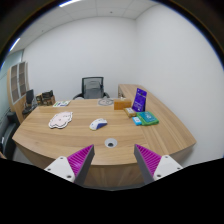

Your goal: Arrange mouse

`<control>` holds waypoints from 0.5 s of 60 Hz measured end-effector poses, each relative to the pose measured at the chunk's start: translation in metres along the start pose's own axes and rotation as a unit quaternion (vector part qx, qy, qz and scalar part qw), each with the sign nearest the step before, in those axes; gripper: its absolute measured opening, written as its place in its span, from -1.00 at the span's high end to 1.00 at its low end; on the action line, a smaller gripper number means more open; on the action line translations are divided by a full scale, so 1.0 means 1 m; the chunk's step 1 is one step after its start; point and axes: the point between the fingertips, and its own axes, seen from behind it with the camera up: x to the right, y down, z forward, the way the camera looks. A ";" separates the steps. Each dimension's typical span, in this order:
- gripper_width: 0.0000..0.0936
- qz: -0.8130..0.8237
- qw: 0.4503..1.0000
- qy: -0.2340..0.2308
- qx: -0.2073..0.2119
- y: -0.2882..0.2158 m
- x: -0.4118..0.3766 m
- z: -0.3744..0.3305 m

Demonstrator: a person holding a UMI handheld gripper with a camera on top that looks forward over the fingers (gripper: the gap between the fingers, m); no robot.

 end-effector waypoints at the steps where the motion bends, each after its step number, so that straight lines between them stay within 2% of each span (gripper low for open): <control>1: -0.77 0.000 1.000 -0.001 0.002 -0.001 -0.001 0.001; 7: -0.77 0.006 1.000 -0.005 0.005 -0.014 -0.033 0.027; 8: -0.78 0.011 1.000 -0.002 0.007 -0.007 -0.010 0.012; 12: -0.79 0.025 1.000 0.002 0.009 -0.012 -0.023 0.019; 22: -0.81 0.050 0.999 0.015 0.013 -0.027 -0.065 0.051; 30: -0.81 0.053 0.999 0.007 0.012 -0.027 -0.095 0.095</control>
